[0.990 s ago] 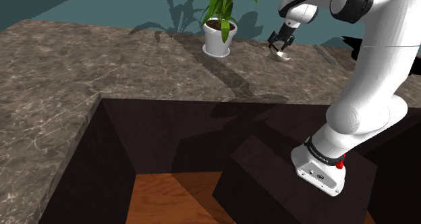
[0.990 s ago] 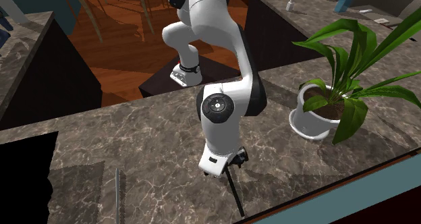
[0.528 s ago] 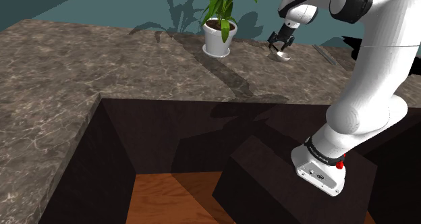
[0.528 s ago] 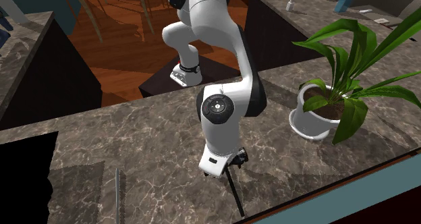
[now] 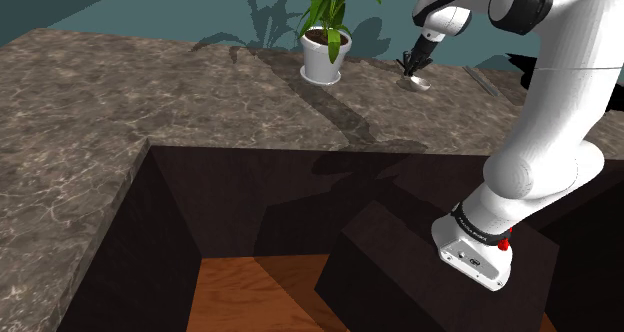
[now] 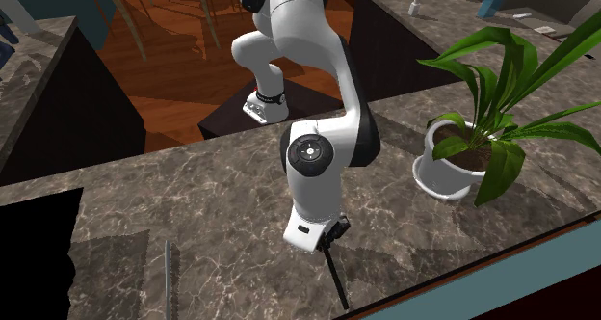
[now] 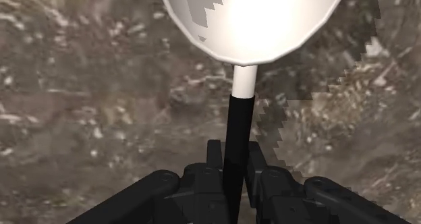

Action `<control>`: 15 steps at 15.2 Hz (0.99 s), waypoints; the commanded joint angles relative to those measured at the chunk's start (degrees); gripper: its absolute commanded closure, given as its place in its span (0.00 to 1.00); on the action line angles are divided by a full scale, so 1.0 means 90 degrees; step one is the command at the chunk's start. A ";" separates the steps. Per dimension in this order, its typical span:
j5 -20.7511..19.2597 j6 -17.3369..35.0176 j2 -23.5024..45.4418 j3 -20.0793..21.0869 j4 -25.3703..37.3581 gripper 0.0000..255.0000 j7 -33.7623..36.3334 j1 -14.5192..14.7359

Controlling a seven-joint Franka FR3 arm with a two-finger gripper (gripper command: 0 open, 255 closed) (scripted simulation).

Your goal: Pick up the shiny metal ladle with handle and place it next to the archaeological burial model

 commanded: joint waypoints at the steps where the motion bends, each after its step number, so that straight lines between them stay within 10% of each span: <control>1: 0.0002 -0.0003 0.0005 0.0008 -0.0003 1.00 0.0002 0.0007; 15: -0.0290 -0.0880 -0.0450 -0.0138 0.0461 1.00 0.0255 0.0067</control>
